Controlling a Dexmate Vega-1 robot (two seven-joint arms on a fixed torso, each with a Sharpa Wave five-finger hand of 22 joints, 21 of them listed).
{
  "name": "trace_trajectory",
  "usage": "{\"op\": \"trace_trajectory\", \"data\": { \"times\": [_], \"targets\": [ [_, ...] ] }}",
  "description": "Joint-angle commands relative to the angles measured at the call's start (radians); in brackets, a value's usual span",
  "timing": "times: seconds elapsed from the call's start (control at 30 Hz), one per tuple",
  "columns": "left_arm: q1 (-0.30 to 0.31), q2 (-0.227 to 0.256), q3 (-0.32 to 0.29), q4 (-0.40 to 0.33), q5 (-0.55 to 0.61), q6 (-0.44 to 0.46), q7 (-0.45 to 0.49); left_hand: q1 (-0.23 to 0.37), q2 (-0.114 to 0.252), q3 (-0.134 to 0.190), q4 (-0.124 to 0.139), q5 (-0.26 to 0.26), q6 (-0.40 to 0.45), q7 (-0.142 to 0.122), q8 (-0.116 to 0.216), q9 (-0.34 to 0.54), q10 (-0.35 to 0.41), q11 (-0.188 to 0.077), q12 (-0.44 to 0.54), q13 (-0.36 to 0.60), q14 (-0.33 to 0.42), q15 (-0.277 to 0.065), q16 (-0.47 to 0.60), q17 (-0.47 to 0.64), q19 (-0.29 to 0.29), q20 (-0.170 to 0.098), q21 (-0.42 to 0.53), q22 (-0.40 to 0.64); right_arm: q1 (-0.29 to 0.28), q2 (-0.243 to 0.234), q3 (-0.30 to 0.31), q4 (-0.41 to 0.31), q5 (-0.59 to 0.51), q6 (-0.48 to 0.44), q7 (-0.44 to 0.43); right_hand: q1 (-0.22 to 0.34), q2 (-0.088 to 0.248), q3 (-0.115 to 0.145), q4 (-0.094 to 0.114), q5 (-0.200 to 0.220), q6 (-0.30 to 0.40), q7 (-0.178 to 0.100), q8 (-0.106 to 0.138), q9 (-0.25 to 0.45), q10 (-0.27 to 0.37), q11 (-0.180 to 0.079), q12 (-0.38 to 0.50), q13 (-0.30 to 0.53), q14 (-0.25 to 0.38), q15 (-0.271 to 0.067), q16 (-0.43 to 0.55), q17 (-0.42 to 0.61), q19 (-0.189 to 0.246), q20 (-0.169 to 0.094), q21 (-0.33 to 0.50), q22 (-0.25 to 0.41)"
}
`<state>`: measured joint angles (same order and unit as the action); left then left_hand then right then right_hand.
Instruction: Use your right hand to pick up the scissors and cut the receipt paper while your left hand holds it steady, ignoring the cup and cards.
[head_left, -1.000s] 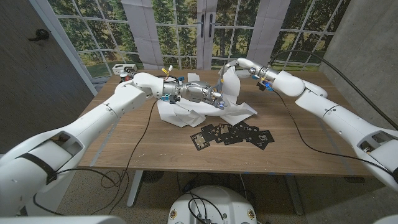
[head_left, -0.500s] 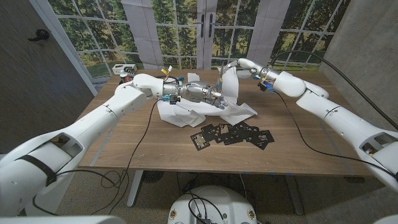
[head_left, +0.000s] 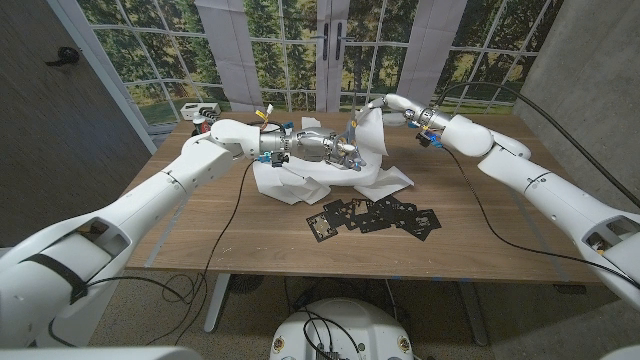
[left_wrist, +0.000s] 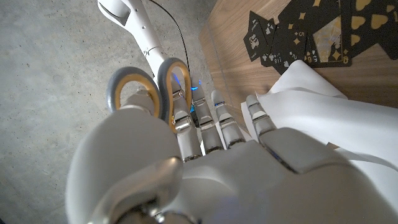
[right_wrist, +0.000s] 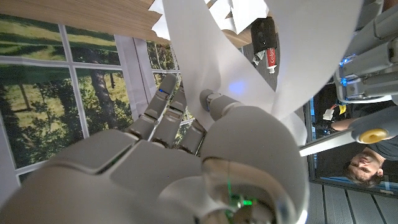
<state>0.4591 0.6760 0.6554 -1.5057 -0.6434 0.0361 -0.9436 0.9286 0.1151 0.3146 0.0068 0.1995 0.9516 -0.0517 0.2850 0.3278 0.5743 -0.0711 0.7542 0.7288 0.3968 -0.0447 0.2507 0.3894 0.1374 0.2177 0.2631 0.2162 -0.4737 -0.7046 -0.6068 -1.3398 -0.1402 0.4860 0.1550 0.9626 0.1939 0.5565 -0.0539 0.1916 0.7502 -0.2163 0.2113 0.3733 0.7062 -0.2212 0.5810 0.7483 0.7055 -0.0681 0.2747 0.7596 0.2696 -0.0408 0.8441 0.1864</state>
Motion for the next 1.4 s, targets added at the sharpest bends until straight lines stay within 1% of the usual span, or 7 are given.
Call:
{"op": "trace_trajectory", "data": {
  "times": [0.03, 0.47, 0.67, 0.83, 1.1, 1.3, 1.4],
  "targets": [
    [0.017, 0.013, -0.024, -0.011, -0.018, -0.012, 0.026, 0.083, 0.074, 0.016, 0.001, -0.003, 0.003, -0.003, 0.007, 0.004, 0.120, -0.108, 0.012, 0.064, 0.004, -0.019, -0.002, -0.001, 0.003, -0.002, 0.007, 0.002, -0.008, -0.004, 0.004, -0.031, 0.001, -0.036, 0.000, 0.011, 0.002, -0.044, 0.037, -0.001, 0.005, 0.001, 0.003, 0.001, 0.023, 0.018, 0.007, 0.005, 0.006, -0.166, 0.004, 0.000, -0.003, -0.027, 0.004, -0.001],
    [0.046, 0.028, -0.051, 0.005, -0.042, -0.045, 0.023, 0.076, 0.069, 0.033, 0.001, -0.010, 0.004, -0.001, 0.009, 0.011, 0.122, -0.109, 0.011, 0.065, 0.005, -0.019, -0.007, -0.006, 0.003, -0.002, 0.008, 0.002, 0.000, 0.008, -0.008, -0.039, -0.030, -0.054, -0.020, 0.013, 0.003, -0.044, 0.037, -0.001, 0.003, 0.001, 0.002, 0.001, 0.024, 0.018, 0.004, 0.005, 0.006, -0.166, 0.004, 0.000, -0.003, -0.028, 0.006, -0.001],
    [0.060, 0.045, -0.067, 0.003, -0.041, -0.048, 0.049, 0.072, 0.067, 0.040, 0.001, -0.013, 0.005, 0.000, 0.010, 0.014, 0.122, -0.111, 0.010, 0.067, 0.007, -0.022, -0.008, -0.009, 0.003, -0.002, 0.008, 0.001, -0.025, 0.005, -0.001, -0.064, -0.044, -0.063, -0.058, 0.014, 0.002, -0.044, 0.037, -0.001, 0.002, 0.002, 0.001, 0.002, 0.026, 0.018, 0.003, 0.005, 0.005, -0.167, 0.004, -0.001, -0.003, -0.028, 0.007, -0.001],
    [0.062, 0.047, -0.066, 0.001, -0.045, -0.043, 0.042, 0.069, 0.066, 0.046, 0.000, -0.014, 0.005, -0.001, 0.010, 0.016, 0.123, -0.109, 0.009, 0.066, 0.008, -0.021, -0.010, -0.011, 0.003, -0.002, 0.008, 0.001, -0.038, 0.006, 0.002, -0.072, -0.053, -0.073, -0.080, 0.013, 0.002, -0.045, 0.037, -0.001, 0.002, 0.002, 0.001, 0.002, 0.027, 0.018, 0.001, 0.004, 0.005, -0.166, 0.004, 0.000, -0.004, -0.028, 0.008, -0.001],
    [0.062, 0.046, -0.069, 0.008, -0.042, -0.055, 0.042, 0.064, 0.064, 0.052, -0.001, -0.016, 0.006, 0.000, 0.009, 0.016, 0.126, -0.108, 0.005, 0.059, 0.011, -0.023, -0.009, -0.011, 0.003, -0.002, 0.008, 0.001, -0.036, 0.008, 0.002, -0.087, -0.059, -0.085, -0.086, 0.014, 0.003, -0.045, 0.037, -0.001, 0.002, 0.002, 0.001, 0.002, 0.027, 0.018, 0.000, 0.006, 0.005, -0.167, 0.004, -0.001, -0.004, -0.028, 0.008, -0.001],
    [0.062, 0.035, -0.066, 0.022, -0.046, -0.054, 0.043, 0.059, 0.062, 0.055, -0.002, -0.018, 0.007, -0.001, 0.008, 0.016, 0.127, -0.106, 0.005, 0.060, 0.006, -0.022, -0.010, -0.010, 0.003, -0.002, 0.008, 0.000, -0.029, 0.013, -0.003, -0.069, -0.052, -0.082, -0.078, 0.014, 0.003, -0.045, 0.037, -0.002, 0.002, 0.002, 0.001, 0.002, 0.028, 0.018, 0.000, 0.007, 0.006, -0.167, 0.004, -0.001, -0.004, -0.028, 0.009, -0.001],
    [0.050, 0.024, -0.059, 0.047, -0.041, -0.061, 0.027, 0.056, 0.061, 0.056, -0.003, -0.019, 0.007, -0.001, 0.007, 0.017, 0.128, -0.111, 0.005, 0.061, 0.003, -0.023, -0.011, -0.010, 0.003, -0.002, 0.008, 0.000, -0.025, 0.017, -0.005, -0.060, -0.052, -0.083, -0.080, 0.016, 0.002, -0.045, 0.036, -0.002, 0.001, 0.002, 0.000, 0.002, 0.027, 0.018, 0.000, 0.007, 0.006, -0.167, 0.004, 0.000, -0.004, -0.029, 0.009, -0.001]
  ]
}}
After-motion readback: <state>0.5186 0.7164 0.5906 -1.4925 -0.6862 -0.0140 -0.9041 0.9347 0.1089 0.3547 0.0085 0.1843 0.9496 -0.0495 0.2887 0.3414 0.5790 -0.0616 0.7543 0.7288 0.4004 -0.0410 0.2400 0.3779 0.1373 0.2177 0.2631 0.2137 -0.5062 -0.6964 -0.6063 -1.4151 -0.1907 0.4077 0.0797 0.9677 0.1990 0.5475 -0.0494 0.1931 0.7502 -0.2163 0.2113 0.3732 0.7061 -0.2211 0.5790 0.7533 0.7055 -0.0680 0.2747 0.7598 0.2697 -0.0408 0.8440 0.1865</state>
